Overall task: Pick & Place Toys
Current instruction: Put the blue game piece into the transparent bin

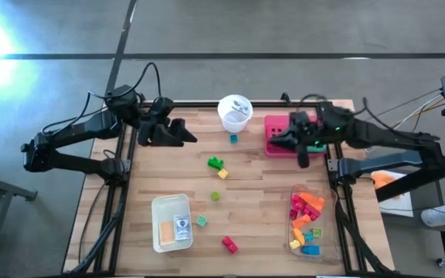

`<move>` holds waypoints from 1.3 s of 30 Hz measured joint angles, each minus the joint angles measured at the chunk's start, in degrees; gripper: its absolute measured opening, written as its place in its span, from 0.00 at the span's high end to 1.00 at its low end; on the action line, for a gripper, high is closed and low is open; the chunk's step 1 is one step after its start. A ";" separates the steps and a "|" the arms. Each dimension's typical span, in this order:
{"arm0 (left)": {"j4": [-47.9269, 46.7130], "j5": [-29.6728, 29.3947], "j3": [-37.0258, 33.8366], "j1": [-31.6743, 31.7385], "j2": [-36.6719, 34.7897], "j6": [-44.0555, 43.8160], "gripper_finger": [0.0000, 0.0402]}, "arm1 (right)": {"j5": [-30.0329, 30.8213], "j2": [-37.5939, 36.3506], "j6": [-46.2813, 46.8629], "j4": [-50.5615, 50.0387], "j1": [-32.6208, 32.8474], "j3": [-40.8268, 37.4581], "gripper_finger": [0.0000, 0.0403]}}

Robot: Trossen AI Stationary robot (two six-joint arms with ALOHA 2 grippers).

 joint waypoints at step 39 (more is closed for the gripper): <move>-24.15 -5.64 0.07 -0.24 -3.78 14.97 0.01 | 5.61 31.37 18.00 9.25 4.58 3.60 0.98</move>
